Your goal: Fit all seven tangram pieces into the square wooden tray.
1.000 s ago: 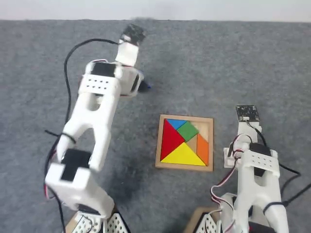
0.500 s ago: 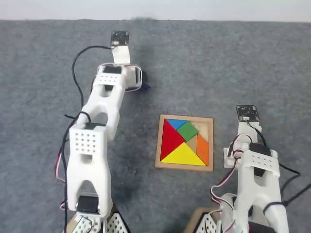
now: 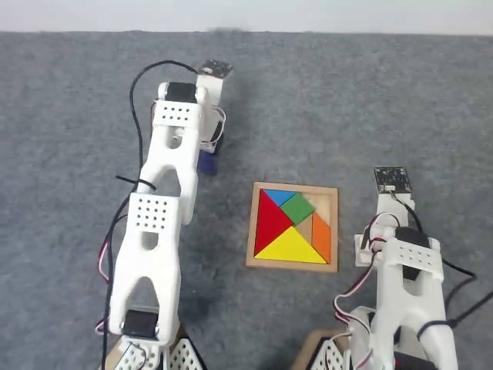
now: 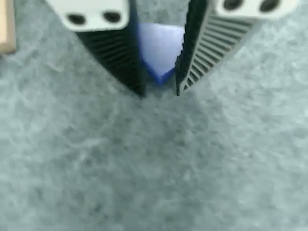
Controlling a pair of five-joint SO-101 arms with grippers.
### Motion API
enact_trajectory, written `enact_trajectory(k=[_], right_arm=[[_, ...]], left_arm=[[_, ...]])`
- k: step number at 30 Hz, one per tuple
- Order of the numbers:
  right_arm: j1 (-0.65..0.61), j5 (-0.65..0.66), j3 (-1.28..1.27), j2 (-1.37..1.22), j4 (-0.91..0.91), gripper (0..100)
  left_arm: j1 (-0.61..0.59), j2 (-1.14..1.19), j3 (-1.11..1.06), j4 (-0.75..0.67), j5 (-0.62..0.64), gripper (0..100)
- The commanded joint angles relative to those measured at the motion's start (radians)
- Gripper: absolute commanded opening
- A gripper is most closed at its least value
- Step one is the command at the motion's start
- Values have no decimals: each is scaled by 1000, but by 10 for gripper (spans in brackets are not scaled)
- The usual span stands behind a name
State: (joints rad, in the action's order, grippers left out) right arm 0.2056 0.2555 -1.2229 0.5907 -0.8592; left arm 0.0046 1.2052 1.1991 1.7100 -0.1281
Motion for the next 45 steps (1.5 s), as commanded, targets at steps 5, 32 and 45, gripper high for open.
enact_trajectory(k=[5,32,45], right_arm=[[4,-8,8,-1,22,9],[4,-6,8,-1,19,9],[4,-6,8,-1,18,9]], left_arm=[[-6,-324,-559,51,-143,44],[-203,-844,-1248,-394,-514,254],[-210,-624,-1119,-381,-516,199]])
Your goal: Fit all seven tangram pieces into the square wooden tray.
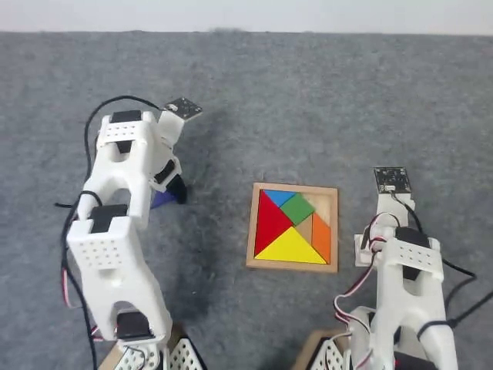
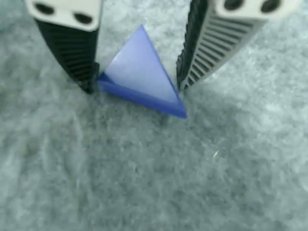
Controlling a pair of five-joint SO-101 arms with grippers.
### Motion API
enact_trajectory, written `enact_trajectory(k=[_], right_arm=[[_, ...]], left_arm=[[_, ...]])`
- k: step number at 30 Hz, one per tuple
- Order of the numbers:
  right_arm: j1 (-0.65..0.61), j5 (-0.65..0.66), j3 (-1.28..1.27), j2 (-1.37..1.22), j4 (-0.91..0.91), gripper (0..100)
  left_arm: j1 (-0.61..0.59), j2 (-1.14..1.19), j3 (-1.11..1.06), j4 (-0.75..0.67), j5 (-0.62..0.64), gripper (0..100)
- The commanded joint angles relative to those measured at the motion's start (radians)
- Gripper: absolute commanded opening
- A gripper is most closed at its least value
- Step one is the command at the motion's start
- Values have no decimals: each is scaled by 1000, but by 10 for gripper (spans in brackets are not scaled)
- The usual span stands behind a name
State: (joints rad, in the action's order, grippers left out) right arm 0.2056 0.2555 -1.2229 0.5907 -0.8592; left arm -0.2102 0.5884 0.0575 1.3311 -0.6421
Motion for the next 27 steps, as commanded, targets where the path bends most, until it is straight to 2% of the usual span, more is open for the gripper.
enact_trajectory(k=[1,5,14,27], right_arm=[[4,-6,8,-1,18,9],[4,-6,8,-1,19,9],[4,-6,8,-1,19,9],[4,-6,8,-1,19,9]], left_arm=[[5,-8,22,12,0,174],[6,-17,22,49,2,112],[44,-20,27,132,11,56],[241,-302,24,278,213,58]])
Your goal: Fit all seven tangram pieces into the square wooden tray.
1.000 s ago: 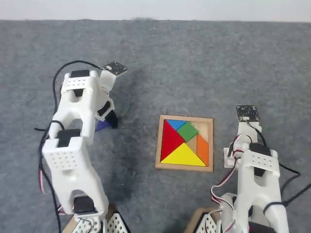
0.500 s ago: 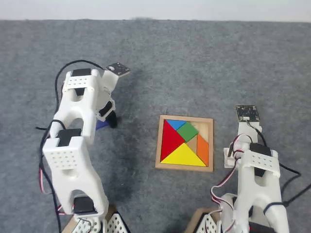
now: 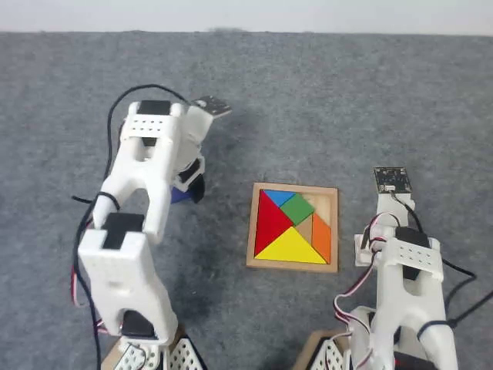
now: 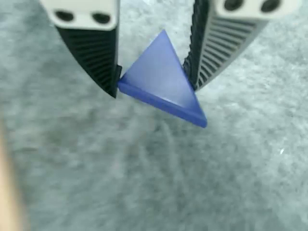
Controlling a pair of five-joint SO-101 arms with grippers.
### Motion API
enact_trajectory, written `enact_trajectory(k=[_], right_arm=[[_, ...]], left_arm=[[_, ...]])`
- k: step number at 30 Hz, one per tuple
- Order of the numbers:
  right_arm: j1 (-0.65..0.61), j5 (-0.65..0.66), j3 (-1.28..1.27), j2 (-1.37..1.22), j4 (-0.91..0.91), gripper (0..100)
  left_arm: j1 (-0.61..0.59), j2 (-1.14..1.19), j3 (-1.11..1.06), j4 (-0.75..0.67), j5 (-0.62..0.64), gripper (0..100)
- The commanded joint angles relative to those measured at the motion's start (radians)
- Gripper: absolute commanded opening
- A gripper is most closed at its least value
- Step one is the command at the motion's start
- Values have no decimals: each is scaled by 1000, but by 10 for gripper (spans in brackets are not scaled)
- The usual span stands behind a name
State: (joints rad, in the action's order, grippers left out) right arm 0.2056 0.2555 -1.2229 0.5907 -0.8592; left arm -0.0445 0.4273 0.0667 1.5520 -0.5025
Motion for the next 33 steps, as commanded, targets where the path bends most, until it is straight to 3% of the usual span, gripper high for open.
enact_trajectory(k=[1,9,15,18,26,33], right_arm=[[4,-6,8,-1,19,9],[4,-6,6,-1,21,9],[4,-8,6,-1,21,9],[4,-8,6,-1,21,9],[4,-8,6,-1,21,9],[10,-8,6,4,19,9]], left_arm=[[98,-155,13,64,94,58],[391,-164,16,21,336,58],[569,-163,18,-81,407,58],[605,-161,16,-144,466,58],[624,-34,24,-295,873,55],[701,91,142,-272,1180,55]])
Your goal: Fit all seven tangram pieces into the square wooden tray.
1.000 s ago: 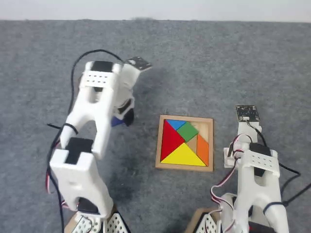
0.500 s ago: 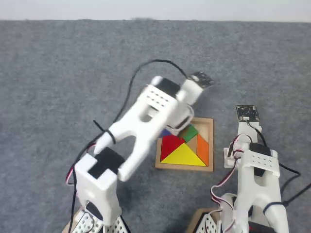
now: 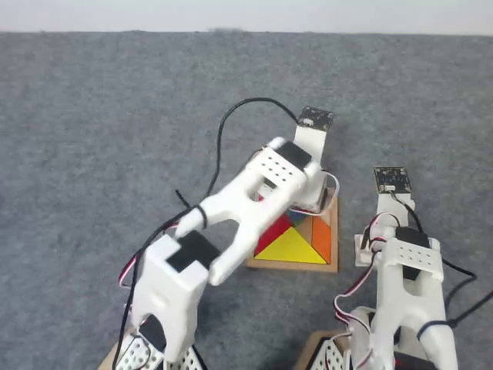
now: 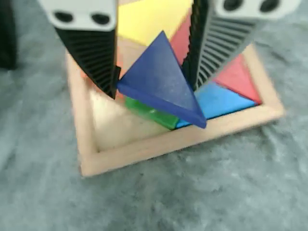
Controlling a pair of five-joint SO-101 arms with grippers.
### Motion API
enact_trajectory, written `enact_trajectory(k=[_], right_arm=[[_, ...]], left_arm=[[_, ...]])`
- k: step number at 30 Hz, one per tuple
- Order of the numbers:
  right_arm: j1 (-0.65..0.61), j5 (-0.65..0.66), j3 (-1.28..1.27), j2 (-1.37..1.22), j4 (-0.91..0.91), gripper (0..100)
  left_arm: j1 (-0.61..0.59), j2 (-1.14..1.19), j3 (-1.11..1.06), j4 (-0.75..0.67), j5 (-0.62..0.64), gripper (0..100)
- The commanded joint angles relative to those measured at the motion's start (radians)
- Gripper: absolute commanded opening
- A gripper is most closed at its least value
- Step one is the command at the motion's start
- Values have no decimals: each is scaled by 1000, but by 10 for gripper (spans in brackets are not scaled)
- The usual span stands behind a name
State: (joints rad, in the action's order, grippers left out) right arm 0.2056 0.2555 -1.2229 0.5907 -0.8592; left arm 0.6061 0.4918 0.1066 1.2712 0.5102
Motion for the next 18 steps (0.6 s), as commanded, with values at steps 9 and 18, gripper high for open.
enact_trajectory(k=[9,18], right_arm=[[5,-8,6,5,21,9],[4,-8,6,5,21,9]], left_arm=[[74,124,232,75,387,55],[69,130,263,64,499,125]])
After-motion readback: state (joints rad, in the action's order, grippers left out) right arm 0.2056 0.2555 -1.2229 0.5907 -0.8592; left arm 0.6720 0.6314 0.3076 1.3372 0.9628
